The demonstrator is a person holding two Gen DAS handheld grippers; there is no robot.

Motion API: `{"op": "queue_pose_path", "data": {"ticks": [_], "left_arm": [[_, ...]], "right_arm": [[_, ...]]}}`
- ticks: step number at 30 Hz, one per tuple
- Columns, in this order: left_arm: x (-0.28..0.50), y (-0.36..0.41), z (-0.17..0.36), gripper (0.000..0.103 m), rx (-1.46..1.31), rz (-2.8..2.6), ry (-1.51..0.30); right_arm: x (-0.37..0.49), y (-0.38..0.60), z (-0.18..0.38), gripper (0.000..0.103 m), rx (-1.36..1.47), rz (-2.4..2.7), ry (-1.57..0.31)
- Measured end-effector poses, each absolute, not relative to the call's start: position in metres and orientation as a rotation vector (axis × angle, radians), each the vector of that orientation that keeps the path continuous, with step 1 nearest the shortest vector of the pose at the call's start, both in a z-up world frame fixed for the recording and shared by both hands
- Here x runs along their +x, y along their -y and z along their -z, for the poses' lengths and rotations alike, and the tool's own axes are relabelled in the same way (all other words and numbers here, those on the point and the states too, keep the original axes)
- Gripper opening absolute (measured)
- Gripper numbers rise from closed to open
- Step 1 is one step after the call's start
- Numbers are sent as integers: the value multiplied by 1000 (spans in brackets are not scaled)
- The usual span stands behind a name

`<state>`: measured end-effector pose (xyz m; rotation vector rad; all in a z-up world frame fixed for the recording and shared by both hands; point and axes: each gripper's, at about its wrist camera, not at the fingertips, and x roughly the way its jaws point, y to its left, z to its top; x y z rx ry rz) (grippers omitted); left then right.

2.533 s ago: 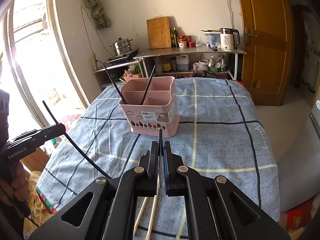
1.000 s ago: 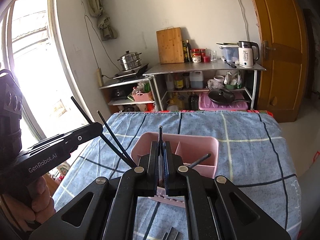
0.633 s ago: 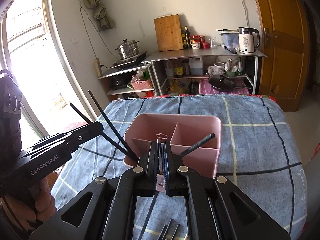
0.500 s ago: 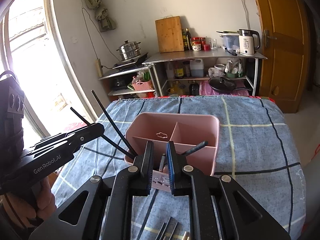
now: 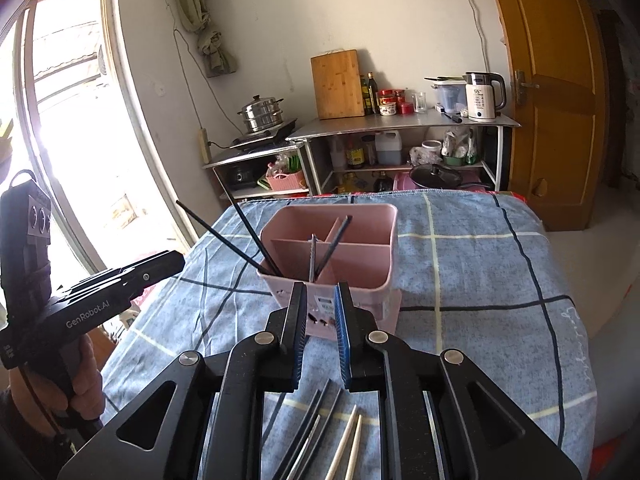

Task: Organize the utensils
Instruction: 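Move both open tools back down to the loose chopsticks on the cover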

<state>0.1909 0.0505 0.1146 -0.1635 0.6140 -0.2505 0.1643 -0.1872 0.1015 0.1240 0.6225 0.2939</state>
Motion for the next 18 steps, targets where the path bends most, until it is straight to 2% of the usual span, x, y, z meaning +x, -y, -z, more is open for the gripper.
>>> {"op": "queue_pose_path", "data": {"ticks": [18], "left_arm": [[93, -25, -41, 17, -161, 311, -728]], "right_arm": [[85, 215, -27, 14, 168, -246, -766]]}}
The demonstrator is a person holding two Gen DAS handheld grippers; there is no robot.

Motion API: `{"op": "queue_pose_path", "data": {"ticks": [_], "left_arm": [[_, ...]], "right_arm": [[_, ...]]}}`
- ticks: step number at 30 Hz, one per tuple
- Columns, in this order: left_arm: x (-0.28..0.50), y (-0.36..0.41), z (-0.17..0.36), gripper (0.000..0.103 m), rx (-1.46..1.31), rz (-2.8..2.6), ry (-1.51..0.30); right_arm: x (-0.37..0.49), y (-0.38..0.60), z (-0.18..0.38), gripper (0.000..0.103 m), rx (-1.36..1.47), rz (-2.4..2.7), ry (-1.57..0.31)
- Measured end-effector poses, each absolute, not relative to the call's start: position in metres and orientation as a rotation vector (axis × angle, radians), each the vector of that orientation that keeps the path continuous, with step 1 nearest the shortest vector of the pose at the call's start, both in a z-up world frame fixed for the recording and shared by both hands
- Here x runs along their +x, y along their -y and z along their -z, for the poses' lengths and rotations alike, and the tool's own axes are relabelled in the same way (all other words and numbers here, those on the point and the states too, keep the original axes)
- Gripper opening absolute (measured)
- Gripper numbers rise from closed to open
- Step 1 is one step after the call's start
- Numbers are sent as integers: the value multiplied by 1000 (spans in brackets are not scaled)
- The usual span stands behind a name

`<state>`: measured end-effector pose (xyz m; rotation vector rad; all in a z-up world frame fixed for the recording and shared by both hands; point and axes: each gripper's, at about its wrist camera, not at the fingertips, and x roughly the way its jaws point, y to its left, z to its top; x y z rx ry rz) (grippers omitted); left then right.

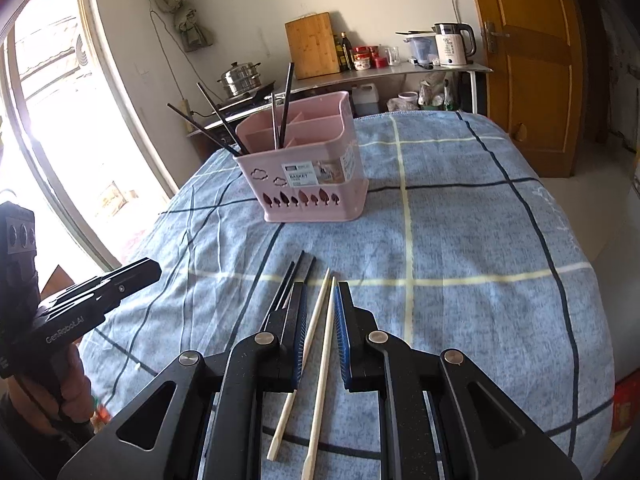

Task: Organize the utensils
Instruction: 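Move both open tools back down to the loose chopsticks on the cover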

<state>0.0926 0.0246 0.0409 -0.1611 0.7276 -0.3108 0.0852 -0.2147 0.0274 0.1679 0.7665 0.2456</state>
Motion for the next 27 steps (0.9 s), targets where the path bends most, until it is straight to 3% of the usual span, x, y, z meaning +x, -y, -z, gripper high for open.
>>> {"op": "queue_pose_path", "data": {"ticks": [27], "left_arm": [[120, 3, 7, 17, -163, 354, -878]], "right_arm": [[113, 204, 21, 14, 150, -244, -911]]}}
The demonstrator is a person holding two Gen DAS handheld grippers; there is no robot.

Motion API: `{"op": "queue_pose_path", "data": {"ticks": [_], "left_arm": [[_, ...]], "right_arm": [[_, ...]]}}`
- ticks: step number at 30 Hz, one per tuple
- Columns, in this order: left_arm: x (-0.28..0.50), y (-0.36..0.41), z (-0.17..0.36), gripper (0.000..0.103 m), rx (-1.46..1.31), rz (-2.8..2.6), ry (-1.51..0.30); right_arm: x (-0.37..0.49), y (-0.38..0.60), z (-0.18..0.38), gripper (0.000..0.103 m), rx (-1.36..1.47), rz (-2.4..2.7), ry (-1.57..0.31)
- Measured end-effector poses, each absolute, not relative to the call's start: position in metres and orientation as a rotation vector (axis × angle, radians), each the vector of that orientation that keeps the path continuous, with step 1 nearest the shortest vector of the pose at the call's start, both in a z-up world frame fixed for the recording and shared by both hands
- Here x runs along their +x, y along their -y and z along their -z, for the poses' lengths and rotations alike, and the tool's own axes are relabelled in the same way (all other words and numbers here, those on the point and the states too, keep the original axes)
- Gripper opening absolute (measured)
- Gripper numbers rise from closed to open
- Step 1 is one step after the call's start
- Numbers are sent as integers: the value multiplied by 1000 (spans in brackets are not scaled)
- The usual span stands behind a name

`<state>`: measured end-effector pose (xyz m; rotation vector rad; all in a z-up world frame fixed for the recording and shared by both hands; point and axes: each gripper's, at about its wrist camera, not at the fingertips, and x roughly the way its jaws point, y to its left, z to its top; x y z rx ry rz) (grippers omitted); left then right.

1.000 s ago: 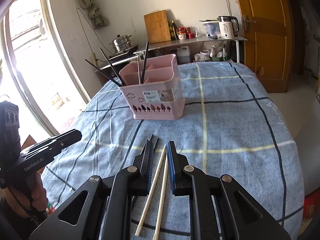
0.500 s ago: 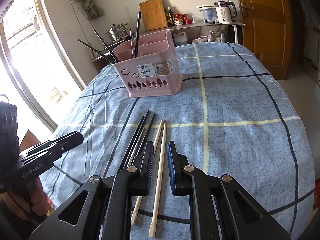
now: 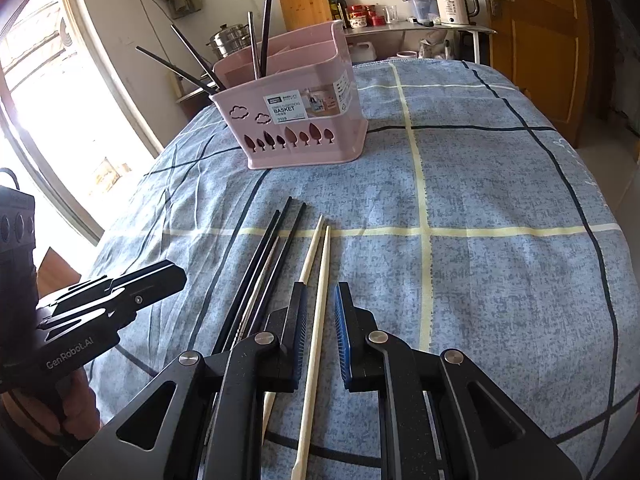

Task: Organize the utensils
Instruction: 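Move both open tools back down to the loose chopsticks on the cover, then grasp a wooden chopstick with the left tool while the right tool grasps another wooden chopstick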

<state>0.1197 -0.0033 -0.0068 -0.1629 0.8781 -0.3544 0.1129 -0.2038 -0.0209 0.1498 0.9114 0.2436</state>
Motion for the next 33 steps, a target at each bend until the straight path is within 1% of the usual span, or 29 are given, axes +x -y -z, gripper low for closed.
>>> {"op": "queue_pose_path", "data": {"ticks": [11, 12, 14, 20, 33], "left_arm": [[137, 13, 6, 17, -163, 376, -885], [139, 15, 7, 17, -163, 381, -887], [143, 19, 8, 17, -164, 390, -893], [157, 41, 14, 17, -152, 431, -924], [192, 88, 40, 17, -117, 442, -1024]], "right_arm": [[133, 198, 43, 14, 118, -233, -985], [133, 199, 44, 14, 119, -235, -984], [132, 201, 44, 11, 113, -233, -984], [129, 218, 43, 9, 127, -222, -990], [124, 253, 41, 9, 130, -194, -1005]]}}
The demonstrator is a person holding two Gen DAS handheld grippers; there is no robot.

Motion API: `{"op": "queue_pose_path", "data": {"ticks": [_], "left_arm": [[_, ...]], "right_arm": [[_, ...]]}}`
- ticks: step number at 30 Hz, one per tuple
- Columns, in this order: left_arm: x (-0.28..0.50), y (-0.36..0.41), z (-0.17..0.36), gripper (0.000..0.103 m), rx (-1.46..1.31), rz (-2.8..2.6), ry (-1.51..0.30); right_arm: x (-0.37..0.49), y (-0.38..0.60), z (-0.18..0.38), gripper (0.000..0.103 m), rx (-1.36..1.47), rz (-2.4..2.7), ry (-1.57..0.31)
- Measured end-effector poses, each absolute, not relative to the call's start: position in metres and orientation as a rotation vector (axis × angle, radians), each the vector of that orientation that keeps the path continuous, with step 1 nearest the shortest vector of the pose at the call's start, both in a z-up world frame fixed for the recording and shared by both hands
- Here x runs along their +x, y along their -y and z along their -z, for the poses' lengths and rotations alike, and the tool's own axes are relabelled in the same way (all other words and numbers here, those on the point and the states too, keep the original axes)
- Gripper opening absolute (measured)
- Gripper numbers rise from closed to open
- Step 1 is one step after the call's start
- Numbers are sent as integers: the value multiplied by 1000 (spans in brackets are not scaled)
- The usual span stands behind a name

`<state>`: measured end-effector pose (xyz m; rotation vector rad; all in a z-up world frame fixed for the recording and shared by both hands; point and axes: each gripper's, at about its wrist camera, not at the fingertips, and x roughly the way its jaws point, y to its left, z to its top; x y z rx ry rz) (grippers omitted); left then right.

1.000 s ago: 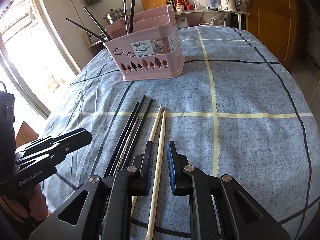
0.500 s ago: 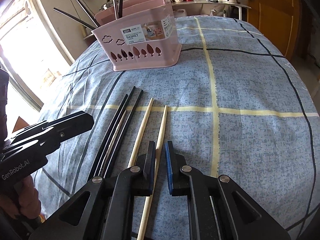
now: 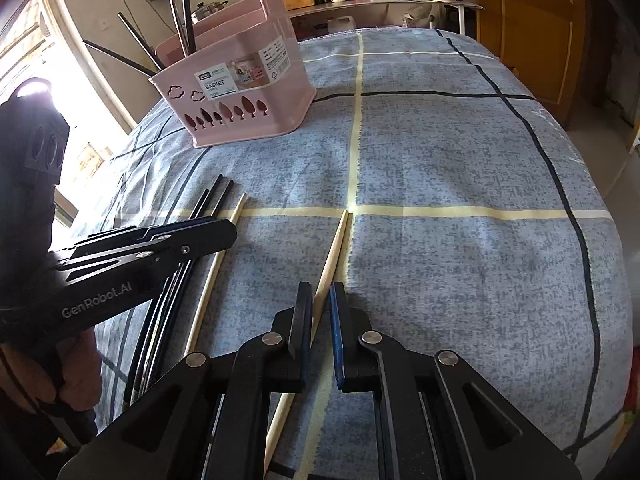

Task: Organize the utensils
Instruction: 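Grasp a wooden chopstick with the left tool while the right tool grasps another wooden chopstick, then lift the wooden chopsticks and carry them over the pink basket with both tools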

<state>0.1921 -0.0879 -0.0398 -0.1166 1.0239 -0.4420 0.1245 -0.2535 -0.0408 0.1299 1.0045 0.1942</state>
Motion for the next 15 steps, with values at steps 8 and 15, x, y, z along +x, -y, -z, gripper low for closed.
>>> {"op": "queue_pose_path", "data": {"ticks": [8, 15], "left_arm": [[198, 97, 41, 17, -101, 421, -1012], [206, 105, 40, 17, -74, 407, -1027]], "right_arm": [[131, 262, 39, 11, 151, -160, -1012], [153, 258, 39, 11, 134, -132, -1027]]}}
